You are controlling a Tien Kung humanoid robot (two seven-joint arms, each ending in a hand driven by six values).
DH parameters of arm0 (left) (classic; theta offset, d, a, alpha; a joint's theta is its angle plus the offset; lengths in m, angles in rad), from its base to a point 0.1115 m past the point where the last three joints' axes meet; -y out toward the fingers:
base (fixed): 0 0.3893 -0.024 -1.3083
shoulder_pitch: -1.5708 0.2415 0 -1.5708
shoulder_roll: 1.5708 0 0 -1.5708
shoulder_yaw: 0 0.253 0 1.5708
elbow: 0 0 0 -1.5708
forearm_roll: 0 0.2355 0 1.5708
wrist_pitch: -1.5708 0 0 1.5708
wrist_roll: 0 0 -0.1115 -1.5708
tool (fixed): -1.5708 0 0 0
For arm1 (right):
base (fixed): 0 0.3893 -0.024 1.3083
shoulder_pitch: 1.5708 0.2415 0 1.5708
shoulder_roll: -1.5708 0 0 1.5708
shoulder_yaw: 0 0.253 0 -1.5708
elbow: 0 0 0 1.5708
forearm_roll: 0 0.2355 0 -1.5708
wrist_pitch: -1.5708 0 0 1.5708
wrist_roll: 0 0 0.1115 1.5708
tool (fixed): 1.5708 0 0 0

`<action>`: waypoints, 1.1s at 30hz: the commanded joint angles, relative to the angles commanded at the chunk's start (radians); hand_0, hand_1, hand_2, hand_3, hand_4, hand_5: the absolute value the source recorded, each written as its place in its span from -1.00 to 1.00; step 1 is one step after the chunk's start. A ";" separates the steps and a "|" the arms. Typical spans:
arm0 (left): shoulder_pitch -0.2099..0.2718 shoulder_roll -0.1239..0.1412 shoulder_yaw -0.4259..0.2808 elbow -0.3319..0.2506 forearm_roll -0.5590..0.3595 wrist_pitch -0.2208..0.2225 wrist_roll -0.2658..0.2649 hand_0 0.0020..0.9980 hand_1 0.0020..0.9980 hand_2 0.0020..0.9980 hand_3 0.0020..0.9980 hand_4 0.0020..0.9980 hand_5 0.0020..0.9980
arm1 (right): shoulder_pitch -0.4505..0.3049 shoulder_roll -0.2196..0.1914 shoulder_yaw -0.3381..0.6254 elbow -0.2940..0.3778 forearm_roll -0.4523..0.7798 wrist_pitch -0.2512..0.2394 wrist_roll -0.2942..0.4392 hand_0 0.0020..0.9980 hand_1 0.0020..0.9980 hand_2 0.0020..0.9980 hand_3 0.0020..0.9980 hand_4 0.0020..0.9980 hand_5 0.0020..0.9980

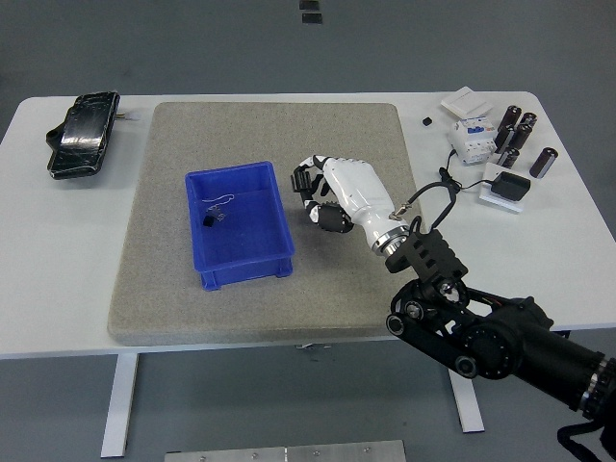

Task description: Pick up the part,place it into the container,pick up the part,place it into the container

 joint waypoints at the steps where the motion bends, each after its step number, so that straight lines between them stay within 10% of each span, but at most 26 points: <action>1: 0.000 0.000 0.000 0.000 0.000 0.000 0.000 0.34 0.29 0.21 0.26 0.43 0.13 | 0.004 0.005 -0.008 0.003 -0.002 0.002 -0.002 -0.23 -0.18 -0.15 0.18 -0.02 -1.00; 7: -0.001 0.001 -0.002 0.000 0.002 0.000 0.002 0.34 0.29 0.21 0.26 0.43 0.14 | 0.035 0.049 -0.090 -0.010 -0.027 0.032 -0.021 -0.24 -0.14 -0.10 0.24 0.02 -1.00; 8: -0.001 0.001 -0.002 0.000 0.003 0.000 0.003 0.34 0.29 0.21 0.27 0.44 0.16 | 0.039 0.054 -0.100 -0.015 -0.034 0.040 -0.027 0.35 0.40 0.35 0.39 -0.01 -0.46; 14: -0.001 0.001 -0.003 0.000 0.006 -0.002 0.006 0.34 0.29 0.21 0.27 0.44 0.16 | 0.048 0.067 -0.114 -0.035 -0.086 0.095 -0.059 0.35 0.40 0.35 0.39 -0.01 -0.46; 15: -0.001 0.001 -0.003 0.000 0.007 -0.002 0.007 0.34 0.29 0.21 0.26 0.45 0.16 | 0.048 0.067 -0.113 -0.036 -0.093 0.102 -0.064 0.74 0.71 0.68 0.71 0.59 0.02; 20: -0.003 0.001 -0.004 0.000 0.009 -0.003 0.007 0.34 0.29 0.21 0.26 0.45 0.16 | 0.049 0.068 -0.110 -0.038 -0.106 0.122 -0.079 0.74 0.71 0.68 0.71 0.59 0.02; 21: -0.003 0.001 -0.004 0.000 0.009 -0.003 0.007 0.34 0.29 0.21 0.26 0.45 0.15 | 0.049 0.068 -0.110 -0.038 -0.106 0.127 -0.082 0.86 0.81 0.80 0.86 0.94 0.29; 33: -0.001 -0.001 -0.004 0.000 0.012 -0.003 0.005 0.34 0.28 0.21 0.26 0.44 0.13 | 0.018 0.046 0.015 -0.011 -0.027 0.102 -0.065 0.87 0.80 0.79 0.89 1.00 0.34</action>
